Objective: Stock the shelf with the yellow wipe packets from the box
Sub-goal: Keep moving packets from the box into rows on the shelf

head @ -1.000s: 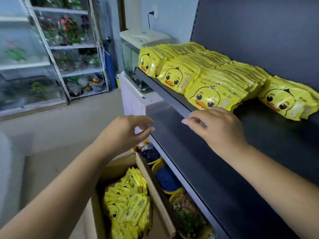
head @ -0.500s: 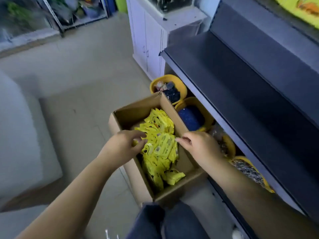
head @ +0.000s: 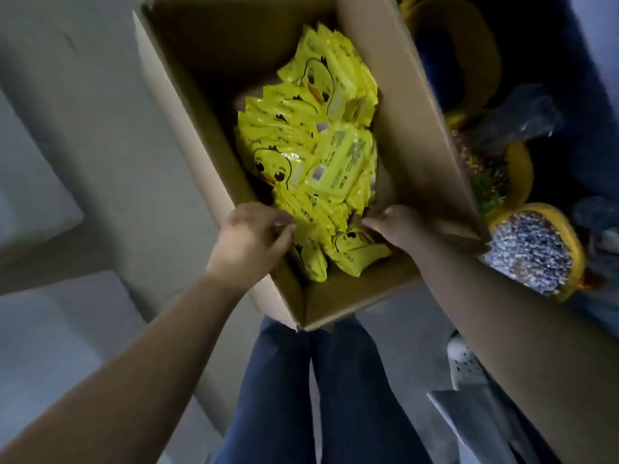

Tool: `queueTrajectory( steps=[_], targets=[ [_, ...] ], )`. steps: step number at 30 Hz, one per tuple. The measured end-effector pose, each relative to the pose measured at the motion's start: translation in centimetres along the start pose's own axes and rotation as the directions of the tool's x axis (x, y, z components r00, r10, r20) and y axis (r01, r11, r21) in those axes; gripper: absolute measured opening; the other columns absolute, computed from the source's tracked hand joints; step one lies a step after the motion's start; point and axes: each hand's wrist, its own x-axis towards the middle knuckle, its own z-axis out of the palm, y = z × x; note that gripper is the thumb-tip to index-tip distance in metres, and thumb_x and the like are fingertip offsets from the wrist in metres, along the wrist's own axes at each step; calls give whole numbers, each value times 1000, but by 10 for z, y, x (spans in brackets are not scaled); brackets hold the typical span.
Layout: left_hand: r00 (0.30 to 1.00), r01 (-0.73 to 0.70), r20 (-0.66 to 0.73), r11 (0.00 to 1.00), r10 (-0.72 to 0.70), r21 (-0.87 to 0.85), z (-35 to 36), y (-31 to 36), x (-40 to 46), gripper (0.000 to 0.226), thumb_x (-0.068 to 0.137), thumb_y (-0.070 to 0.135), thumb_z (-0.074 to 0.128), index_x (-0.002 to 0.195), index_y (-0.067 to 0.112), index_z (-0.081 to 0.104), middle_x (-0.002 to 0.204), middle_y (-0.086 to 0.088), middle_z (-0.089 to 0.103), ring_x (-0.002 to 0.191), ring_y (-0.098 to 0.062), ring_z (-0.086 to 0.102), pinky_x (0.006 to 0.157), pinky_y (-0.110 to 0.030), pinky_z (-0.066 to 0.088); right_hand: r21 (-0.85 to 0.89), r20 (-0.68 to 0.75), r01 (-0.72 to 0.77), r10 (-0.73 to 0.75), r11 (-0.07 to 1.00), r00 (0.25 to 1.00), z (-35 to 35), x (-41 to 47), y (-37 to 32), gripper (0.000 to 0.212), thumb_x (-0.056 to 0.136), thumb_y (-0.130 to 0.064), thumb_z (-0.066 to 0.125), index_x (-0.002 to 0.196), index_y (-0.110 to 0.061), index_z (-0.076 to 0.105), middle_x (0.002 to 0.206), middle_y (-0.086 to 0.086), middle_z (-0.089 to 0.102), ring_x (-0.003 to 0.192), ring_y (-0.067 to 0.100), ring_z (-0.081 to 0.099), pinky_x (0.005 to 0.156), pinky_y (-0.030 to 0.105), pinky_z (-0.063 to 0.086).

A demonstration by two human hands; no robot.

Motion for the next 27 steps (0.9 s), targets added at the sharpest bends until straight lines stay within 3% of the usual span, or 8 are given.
queueTrajectory(
  steps=[2,4,7,10,14,20,23,27],
  targets=[
    [996,-91,-11,987,93,131,18,-12,1,28,79,33,52,79,12,71,73,-4,69,79,-24,63,76,-29,39,-36,58,-32,34,999,998,13,24,3,42,89,-46,53,62,-16,41,67,5,42,74,25,46,57,27,31],
    [986,-146,-45,958,162,247,30,-16,1,25,80,35,53,79,17,71,74,1,69,80,-24,65,77,-31,30,-46,108,-60,65,997,992,22,41,3,39,88,-42,56,99,-5,60,102,18,58,104,32,52,79,31,41],
    [974,-145,-125,940,191,310,43,-17,0,21,82,37,55,79,22,70,74,6,69,82,-21,64,77,-31,27,-98,180,-125,141,987,974,32,57,5,62,89,-39,56,135,0,41,139,20,43,127,36,41,102,38,34],
    [966,-134,-170,940,194,313,47,-17,1,20,83,38,57,78,23,70,73,7,69,82,-18,61,77,-31,28,-22,316,-218,213,976,925,38,62,7,51,90,-36,56,127,-1,49,133,19,47,123,32,44,88,36,42],
    [962,-122,-197,942,190,313,49,-17,0,21,83,37,57,77,23,70,71,7,69,80,-16,58,77,-31,28,253,422,-389,261,886,868,38,54,9,24,88,-27,58,74,-11,48,80,8,51,71,19,49,56,24,41],
    [999,12,36,936,-26,353,31,3,6,34,88,45,45,92,22,69,86,2,71,94,-22,60,82,-32,22,433,385,-438,278,787,880,17,17,5,22,87,-19,62,73,-12,46,81,4,51,72,14,49,66,22,44],
    [900,113,349,912,-262,394,24,24,12,48,94,54,27,116,23,56,107,-5,64,111,-25,52,96,-35,24,581,359,-433,260,689,896,-2,-18,1,20,83,-16,65,76,-9,48,84,8,53,72,16,50,62,23,45],
    [673,616,510,788,-537,17,19,51,17,66,88,64,29,123,12,52,120,-11,58,113,-29,52,95,-37,41,838,307,-308,78,450,948,-12,-61,-9,11,83,-8,63,80,-11,53,83,6,59,78,18,57,79,35,48]
  ],
)
